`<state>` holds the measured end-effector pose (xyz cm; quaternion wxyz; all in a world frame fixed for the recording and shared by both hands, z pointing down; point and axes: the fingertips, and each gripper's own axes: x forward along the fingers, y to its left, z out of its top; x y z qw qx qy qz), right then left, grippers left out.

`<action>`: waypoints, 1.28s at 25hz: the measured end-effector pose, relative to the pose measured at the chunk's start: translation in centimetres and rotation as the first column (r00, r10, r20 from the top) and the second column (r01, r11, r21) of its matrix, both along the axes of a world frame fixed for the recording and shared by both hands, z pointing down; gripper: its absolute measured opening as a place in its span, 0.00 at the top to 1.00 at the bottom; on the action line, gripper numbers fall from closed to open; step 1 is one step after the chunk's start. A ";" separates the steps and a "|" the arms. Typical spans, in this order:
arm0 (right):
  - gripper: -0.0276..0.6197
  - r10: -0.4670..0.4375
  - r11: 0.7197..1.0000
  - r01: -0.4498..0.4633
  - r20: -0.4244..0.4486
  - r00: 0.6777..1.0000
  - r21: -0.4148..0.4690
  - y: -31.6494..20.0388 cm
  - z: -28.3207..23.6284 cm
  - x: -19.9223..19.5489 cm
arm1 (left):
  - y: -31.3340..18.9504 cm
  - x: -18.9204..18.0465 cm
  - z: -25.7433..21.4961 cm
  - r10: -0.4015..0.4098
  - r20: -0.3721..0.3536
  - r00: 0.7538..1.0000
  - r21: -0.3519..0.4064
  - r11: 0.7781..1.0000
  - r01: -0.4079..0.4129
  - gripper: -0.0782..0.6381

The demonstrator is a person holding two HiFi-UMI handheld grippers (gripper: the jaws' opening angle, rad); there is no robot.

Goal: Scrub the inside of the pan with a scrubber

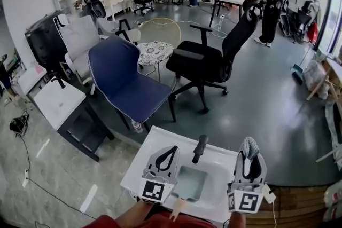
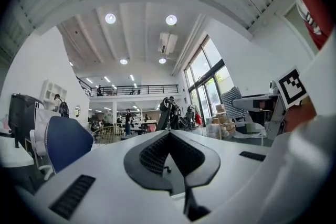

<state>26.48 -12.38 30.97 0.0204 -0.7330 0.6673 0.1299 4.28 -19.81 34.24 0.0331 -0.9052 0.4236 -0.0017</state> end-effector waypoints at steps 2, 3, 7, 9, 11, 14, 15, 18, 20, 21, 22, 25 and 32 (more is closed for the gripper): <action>0.69 0.006 1.000 -0.007 0.009 1.000 0.005 0.0 -0.1 0.2 | 0.0 -0.1 -0.5 -0.008 -0.004 1.000 0.014 1.000 0.008 0.87; 0.69 0.004 1.000 -0.004 0.021 1.000 0.002 0.0 0.0 0.2 | -0.1 -0.2 -0.7 -0.013 -0.006 1.000 0.017 1.000 0.013 0.87; 0.69 0.004 1.000 -0.004 0.059 0.998 -0.009 0.0 0.2 0.4 | -0.2 -0.8 -0.8 -0.026 -0.005 1.000 0.022 0.999 0.026 0.87; 0.69 0.007 1.000 -0.006 0.055 0.998 -0.015 -0.1 0.3 0.3 | -0.2 -1.1 -0.7 -0.034 -0.006 0.999 0.020 0.999 0.034 0.87; 0.69 0.008 1.000 -0.007 0.043 0.999 -0.022 -0.2 0.4 0.3 | -0.4 -1.2 -0.7 -0.039 -0.007 0.999 0.019 0.999 0.039 0.87; 0.69 0.008 1.000 -0.007 0.027 1.000 -0.024 -0.4 0.6 0.1 | -0.5 -1.3 -0.5 -0.042 -0.006 0.999 0.020 0.999 0.043 0.87; 0.69 0.007 1.000 -0.007 0.022 1.000 -0.024 -0.4 0.6 0.0 | -0.5 -1.3 -0.4 -0.042 -0.004 0.999 0.020 0.999 0.042 0.87; 0.69 0.008 0.999 -0.007 0.002 1.000 -0.035 -0.4 0.9 -0.4 | -0.4 -1.5 -0.3 -0.041 -0.003 0.999 0.017 0.999 0.041 0.87; 0.69 0.009 0.999 -0.010 -0.014 1.000 -0.044 -0.5 1.0 -0.5 | -0.4 -1.4 -0.3 -0.042 -0.005 0.999 0.016 0.999 0.042 0.87; 0.69 0.010 0.999 -0.011 -0.017 1.000 -0.047 -0.6 1.1 -0.5 | -0.4 -1.3 -0.2 -0.041 -0.006 0.999 0.016 0.999 0.041 0.87; 0.69 0.010 0.999 -0.011 -0.017 1.000 -0.049 -0.6 1.2 -0.5 | -0.4 -1.3 -0.2 -0.040 -0.006 0.999 0.014 0.999 0.040 0.87; 0.69 0.009 0.998 -0.010 -0.014 1.000 -0.055 -0.7 1.3 -0.5 | -0.3 -1.2 -0.2 -0.040 -0.006 0.999 0.011 0.999 0.040 0.87; 0.69 0.007 0.998 -0.008 -0.014 1.000 -0.060 -0.8 1.6 -0.5 | -0.2 -1.4 0.0 -0.047 -0.006 0.999 0.011 0.999 0.047 0.87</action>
